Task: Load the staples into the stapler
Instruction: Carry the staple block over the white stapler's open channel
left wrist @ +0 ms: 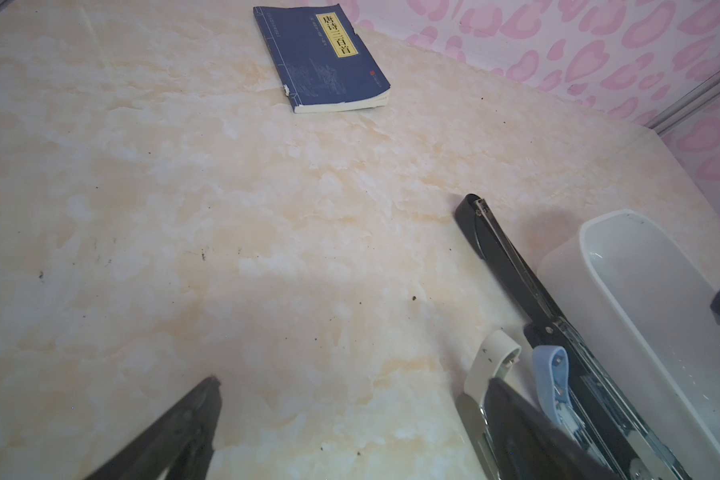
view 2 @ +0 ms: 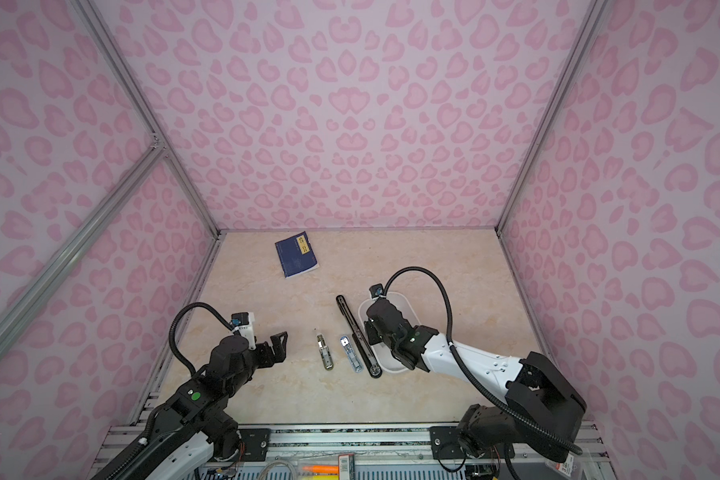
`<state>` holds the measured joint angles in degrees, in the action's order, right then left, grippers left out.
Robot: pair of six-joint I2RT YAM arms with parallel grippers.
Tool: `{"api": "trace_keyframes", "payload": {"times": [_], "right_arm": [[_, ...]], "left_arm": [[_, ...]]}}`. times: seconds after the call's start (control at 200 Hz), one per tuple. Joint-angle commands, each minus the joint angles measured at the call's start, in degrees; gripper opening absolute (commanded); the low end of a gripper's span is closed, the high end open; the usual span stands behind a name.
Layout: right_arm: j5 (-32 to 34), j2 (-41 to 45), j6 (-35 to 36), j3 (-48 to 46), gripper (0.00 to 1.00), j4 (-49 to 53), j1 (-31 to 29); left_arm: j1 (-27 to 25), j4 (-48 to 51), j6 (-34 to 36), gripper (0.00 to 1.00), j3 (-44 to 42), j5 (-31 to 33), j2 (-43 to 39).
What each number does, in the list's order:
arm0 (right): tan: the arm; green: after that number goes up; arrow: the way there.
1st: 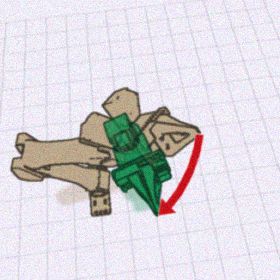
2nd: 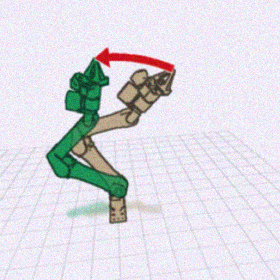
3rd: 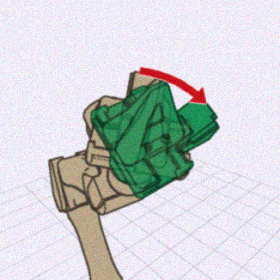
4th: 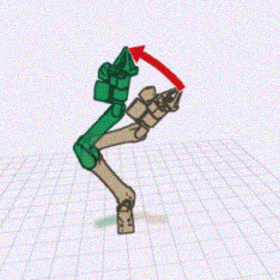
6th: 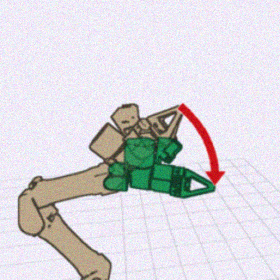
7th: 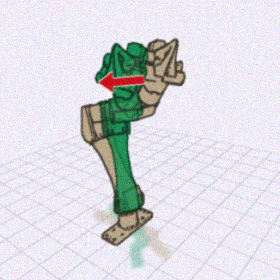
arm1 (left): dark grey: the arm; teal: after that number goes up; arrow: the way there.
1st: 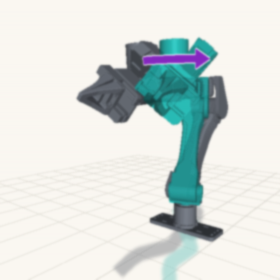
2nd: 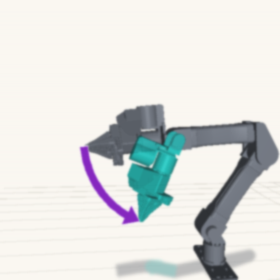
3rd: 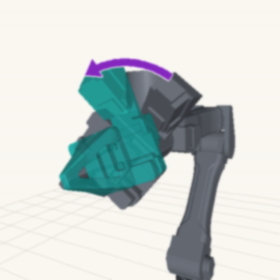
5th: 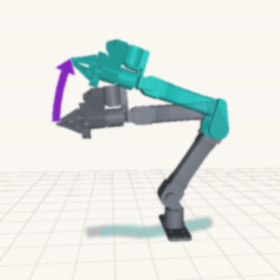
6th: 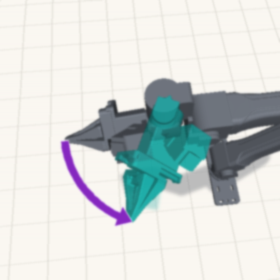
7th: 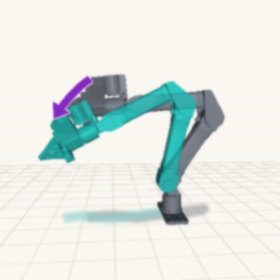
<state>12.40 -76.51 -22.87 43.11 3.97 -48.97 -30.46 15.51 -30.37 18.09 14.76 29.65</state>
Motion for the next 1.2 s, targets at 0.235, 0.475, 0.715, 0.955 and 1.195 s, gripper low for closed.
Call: {"api": "trace_keyframes", "payload": {"times": [0.235, 0.475, 0.715, 0.955, 1.195], "right_arm": [[4.4, -1.7, -9.7, 0.6, 0.11, -3.0, -9.3], [7.3, -10.2, -15.6, 2.7, 0.09, -7.3, -14.8], [9.3, -18.1, -18.2, 7.5, 0.08, -7.4, -17.5], [13.1, -21.6, -18.5, 10.6, 0.08, -4.1, -20.3], [15.5, -24.9, -18.5, 13.0, 0.08, -0.5, -23.6]], "left_arm": [[-0.1, 2.5, -2.4, 0.97, -0.9, -5.3, -6.8], [0.0, 3.2, -3.6, 0.97, -0.3, -5.6, -2.8], [0.0, 3.2, -4.1, 1.0, 0.2, -4.9, -0.2], [0.0, 3.9, -4.6, 0.99, -0.2, -4.2, -1.8], [0.0, 4.4, -5.0, 0.97, -1.1, -3.6, -5.1]]}}
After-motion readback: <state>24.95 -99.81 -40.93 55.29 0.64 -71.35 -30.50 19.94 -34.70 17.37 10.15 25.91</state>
